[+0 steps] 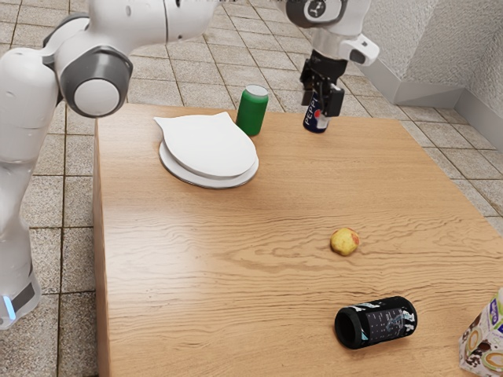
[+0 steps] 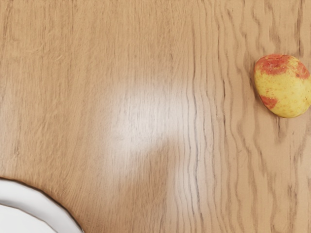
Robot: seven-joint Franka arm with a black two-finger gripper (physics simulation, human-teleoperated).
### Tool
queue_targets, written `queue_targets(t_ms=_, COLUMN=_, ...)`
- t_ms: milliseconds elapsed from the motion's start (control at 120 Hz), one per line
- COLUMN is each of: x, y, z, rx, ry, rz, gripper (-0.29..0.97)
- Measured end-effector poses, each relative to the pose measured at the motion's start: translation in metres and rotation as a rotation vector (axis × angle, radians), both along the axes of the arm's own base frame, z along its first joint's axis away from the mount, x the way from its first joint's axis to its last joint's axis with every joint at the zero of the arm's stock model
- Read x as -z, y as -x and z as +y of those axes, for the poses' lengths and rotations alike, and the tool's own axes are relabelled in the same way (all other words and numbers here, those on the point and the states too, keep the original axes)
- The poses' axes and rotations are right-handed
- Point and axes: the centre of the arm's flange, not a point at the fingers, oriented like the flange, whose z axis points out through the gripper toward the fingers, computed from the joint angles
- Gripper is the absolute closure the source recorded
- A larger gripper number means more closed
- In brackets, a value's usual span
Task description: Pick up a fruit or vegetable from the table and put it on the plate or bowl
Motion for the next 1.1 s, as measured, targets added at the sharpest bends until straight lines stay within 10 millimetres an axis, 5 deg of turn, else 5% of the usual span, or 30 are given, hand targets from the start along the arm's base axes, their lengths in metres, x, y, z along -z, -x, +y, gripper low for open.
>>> queue_targets(t_ms=267, x=-0.003, y=0.001, z=-0.006, rx=0.021, ry=0.013, rz=-0.007, gripper=0.01)
queue_targets(t_ms=642, x=0.109, y=-0.069, z=-0.071, rx=0.188, ry=0.107, rz=0.009, gripper=0.01)
queue_targets(t_ms=908, x=0.182, y=-0.097, z=-0.1, rx=0.281, ry=0.135, rz=0.032, gripper=0.01)
queue_targets(t_ms=1100, x=0.209, y=-0.101, z=-0.112, rx=0.331, ry=0.147, rz=0.04, gripper=0.01)
